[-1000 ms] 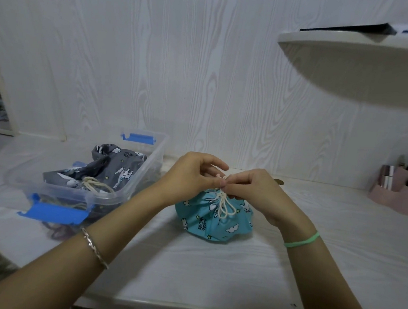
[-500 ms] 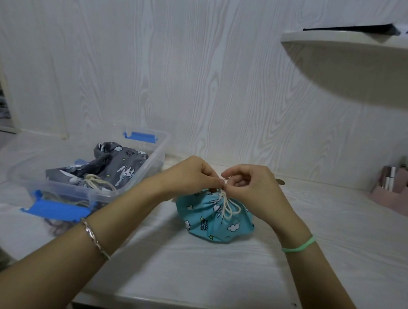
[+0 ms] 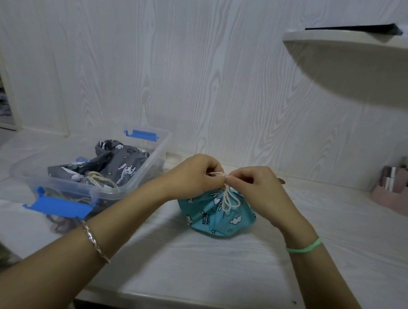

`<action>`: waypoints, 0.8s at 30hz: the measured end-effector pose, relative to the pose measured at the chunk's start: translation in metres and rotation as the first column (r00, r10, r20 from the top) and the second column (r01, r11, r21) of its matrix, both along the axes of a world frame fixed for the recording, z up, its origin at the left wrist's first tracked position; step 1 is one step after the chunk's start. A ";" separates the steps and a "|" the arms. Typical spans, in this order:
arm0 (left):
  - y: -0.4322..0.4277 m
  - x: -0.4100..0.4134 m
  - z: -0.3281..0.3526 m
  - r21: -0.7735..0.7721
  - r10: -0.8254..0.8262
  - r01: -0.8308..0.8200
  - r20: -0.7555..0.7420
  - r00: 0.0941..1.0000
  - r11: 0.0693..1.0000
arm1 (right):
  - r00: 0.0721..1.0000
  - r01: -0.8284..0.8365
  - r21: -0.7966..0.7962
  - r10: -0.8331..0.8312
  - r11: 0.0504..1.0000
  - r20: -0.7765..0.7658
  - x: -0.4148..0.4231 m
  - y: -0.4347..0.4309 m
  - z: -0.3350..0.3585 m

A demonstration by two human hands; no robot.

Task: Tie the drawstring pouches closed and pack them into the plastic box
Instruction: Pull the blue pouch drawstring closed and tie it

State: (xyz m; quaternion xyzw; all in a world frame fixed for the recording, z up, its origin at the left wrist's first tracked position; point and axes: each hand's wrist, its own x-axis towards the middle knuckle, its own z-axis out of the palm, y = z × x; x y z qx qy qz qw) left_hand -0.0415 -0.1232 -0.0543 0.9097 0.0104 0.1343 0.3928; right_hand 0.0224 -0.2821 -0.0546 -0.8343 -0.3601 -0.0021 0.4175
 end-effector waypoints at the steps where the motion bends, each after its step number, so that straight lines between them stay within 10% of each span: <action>1: 0.001 0.000 0.001 0.026 -0.005 0.004 0.020 1.000 1.000 | 0.991 -0.025 0.063 0.033 0.998 -0.132 0.001 -0.001 0.000; 7: 0.003 -0.003 0.003 0.107 -0.023 0.015 0.071 0.997 0.994 | 0.590 -0.106 0.404 0.385 0.908 -0.710 0.017 -0.004 -0.008; 11: 0.002 -0.003 0.005 0.104 -0.039 0.030 0.083 0.996 0.994 | 0.302 -0.046 0.620 0.602 0.784 -0.739 0.020 -0.003 -0.020; 18: -0.001 0.001 -0.005 0.062 0.000 -0.004 0.058 0.998 0.998 | 0.821 0.022 0.437 0.233 0.899 -0.521 0.003 0.004 -0.017; 24: -0.003 0.004 -0.012 0.017 0.039 -0.040 0.038 0.999 0.999 | 0.991 0.117 0.419 -0.080 0.900 -0.105 0.007 0.008 -0.025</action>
